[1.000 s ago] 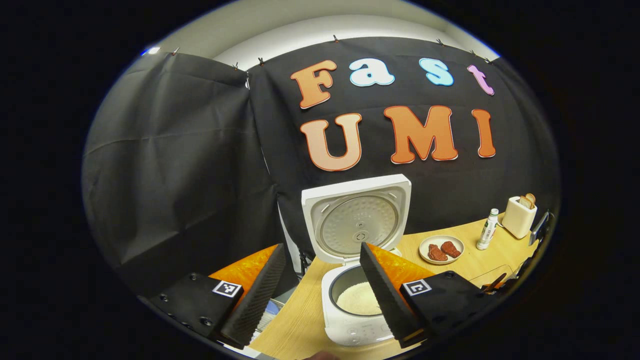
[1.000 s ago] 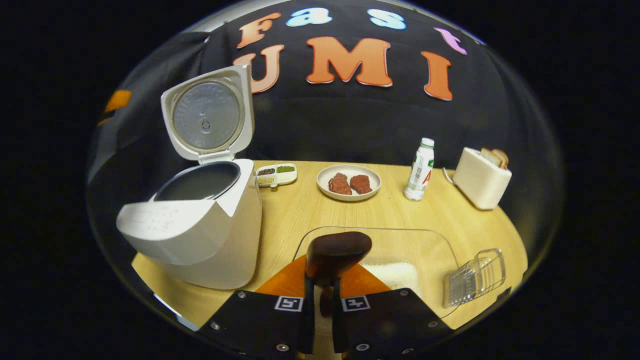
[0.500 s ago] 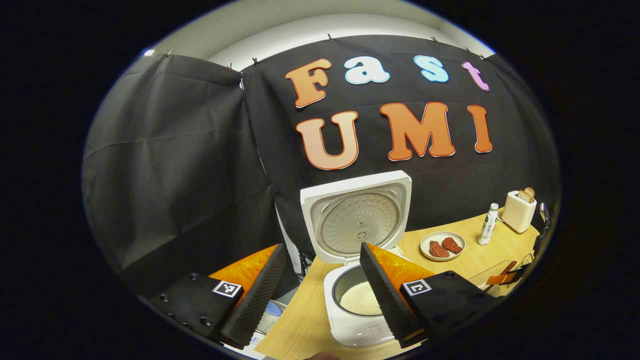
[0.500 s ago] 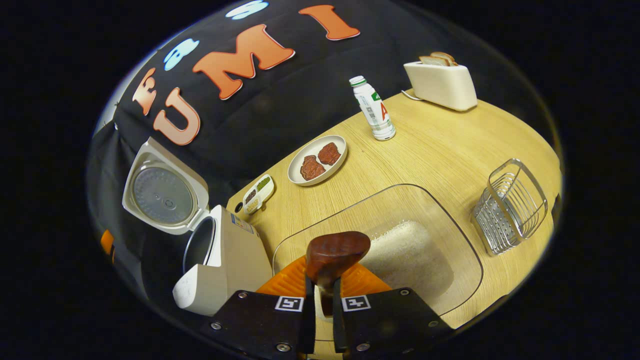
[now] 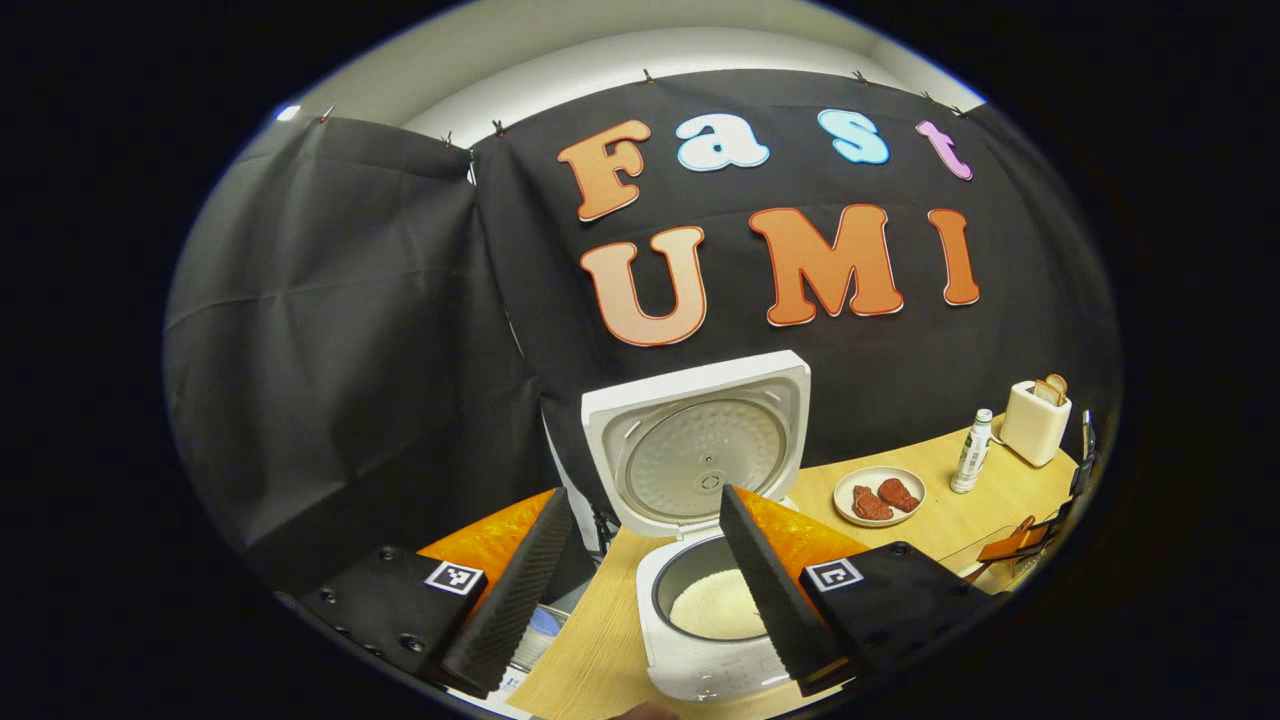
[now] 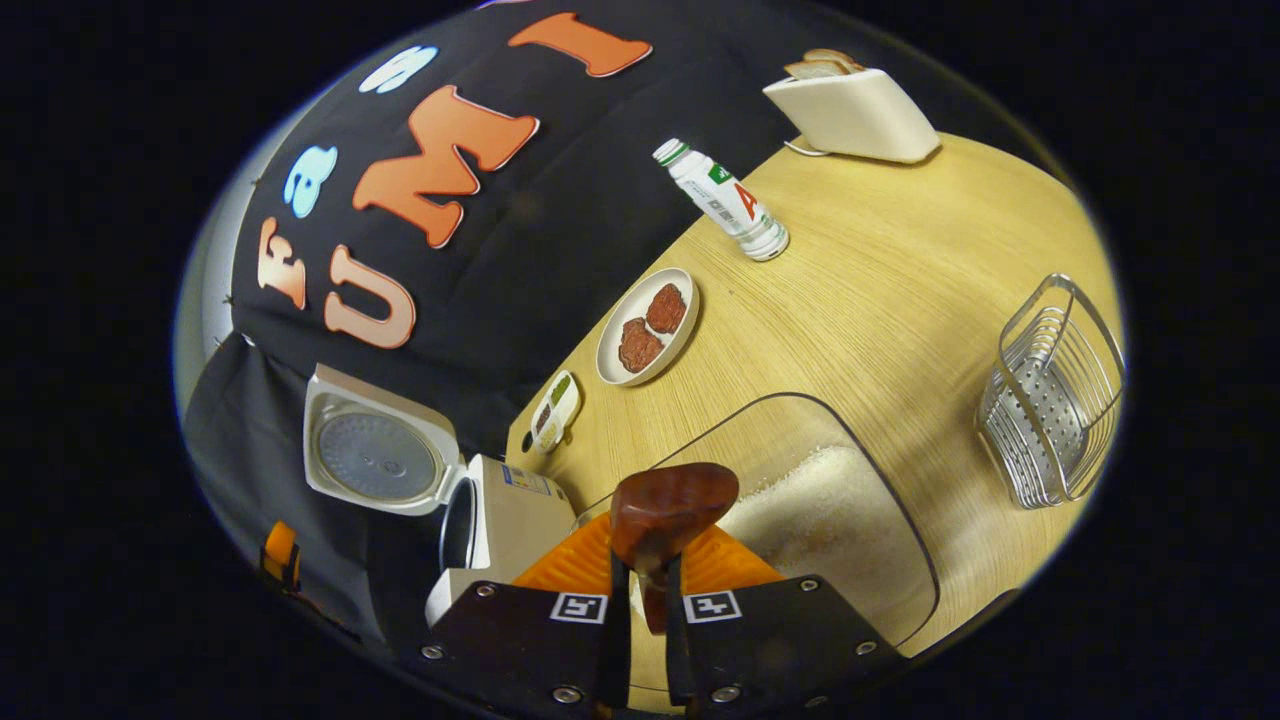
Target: Close the left gripper, press the button to open the rice cooker; take a wooden spoon from the chopstick holder with the right hand, scoop a spoonful of rice and pour it into the rice cooker, then put the wooden spoon back into the chopstick holder.
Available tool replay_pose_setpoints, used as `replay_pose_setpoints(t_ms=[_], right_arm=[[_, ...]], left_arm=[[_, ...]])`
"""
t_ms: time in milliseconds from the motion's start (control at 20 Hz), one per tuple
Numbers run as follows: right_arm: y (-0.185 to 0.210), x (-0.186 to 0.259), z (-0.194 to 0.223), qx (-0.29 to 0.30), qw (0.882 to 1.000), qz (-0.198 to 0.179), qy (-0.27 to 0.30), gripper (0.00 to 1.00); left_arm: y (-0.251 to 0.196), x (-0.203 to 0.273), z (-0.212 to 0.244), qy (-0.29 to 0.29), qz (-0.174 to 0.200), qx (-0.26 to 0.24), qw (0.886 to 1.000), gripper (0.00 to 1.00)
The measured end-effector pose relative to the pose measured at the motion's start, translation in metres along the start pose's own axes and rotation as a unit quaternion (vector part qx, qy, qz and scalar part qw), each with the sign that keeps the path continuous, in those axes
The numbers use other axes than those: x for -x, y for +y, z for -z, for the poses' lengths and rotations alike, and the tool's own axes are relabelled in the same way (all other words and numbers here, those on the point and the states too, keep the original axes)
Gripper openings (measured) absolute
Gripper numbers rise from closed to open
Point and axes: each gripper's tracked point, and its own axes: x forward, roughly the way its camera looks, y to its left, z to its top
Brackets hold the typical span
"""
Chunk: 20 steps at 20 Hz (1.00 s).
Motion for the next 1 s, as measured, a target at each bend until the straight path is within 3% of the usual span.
replay_pose_setpoints(t_ms=[450,750,1000], right_arm=[[-0.003,0.022,-0.041,-0.11,0.992,-0.059,-0.006,0.13],[0.021,0.045,-0.084,-0.18,0.977,-0.116,-0.026,0.13],[0.045,0.05,-0.089,-0.216,0.964,-0.153,-0.005,0.13]], left_arm=[[-0.038,-0.004,-0.009,-0.001,0.018,0.017,1.0,1.0],[-0.046,-0.004,-0.011,-0.005,0.013,0.036,0.999,0.99],[-0.04,0.001,-0.009,-0.008,0.0,0.053,0.999,0.99]])
